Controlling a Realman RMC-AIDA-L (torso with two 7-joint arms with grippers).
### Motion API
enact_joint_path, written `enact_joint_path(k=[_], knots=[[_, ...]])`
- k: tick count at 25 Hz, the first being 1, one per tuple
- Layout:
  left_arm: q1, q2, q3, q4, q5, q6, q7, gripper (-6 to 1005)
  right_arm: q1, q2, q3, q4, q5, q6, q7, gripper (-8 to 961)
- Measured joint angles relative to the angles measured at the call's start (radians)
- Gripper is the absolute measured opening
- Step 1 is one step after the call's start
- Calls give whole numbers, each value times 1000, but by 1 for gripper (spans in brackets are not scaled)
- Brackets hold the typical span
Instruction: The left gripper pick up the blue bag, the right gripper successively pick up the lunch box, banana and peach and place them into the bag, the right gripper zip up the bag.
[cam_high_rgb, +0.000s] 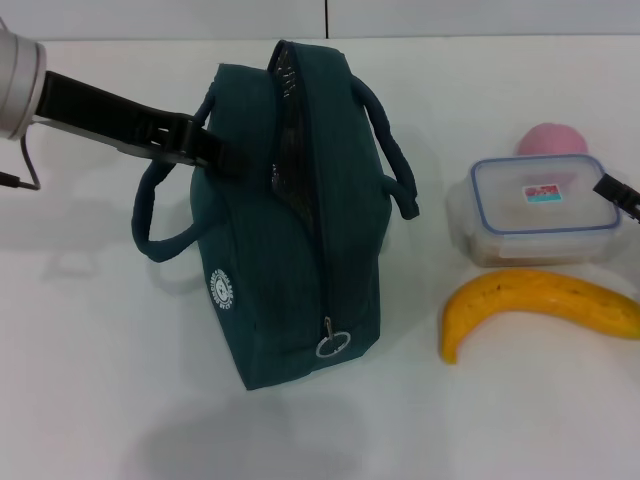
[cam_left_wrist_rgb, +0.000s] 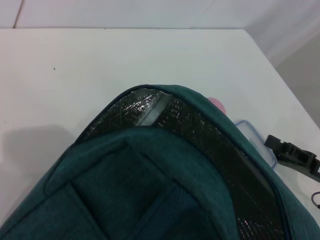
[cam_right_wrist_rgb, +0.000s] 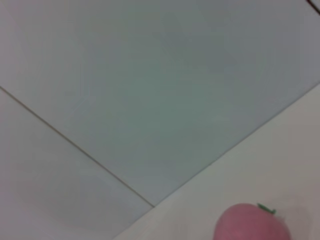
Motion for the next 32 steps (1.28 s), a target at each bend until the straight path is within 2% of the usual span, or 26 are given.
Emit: enact_joint_path(k=[10, 18, 26, 32], knots=[[2, 0, 0, 0, -1, 1, 0, 38, 18, 0, 1, 1, 1, -38, 22, 834], [-1, 0, 0, 0, -1, 3, 0, 38, 28, 2, -10, 4, 1, -47, 52, 784], [-5, -1, 0, 0, 0, 3, 0, 39, 31, 13, -18, 9, 1, 3, 50, 778], [-6, -5, 0, 2, 0, 4, 0, 39, 35, 14, -27, 12, 0, 27, 48, 779]])
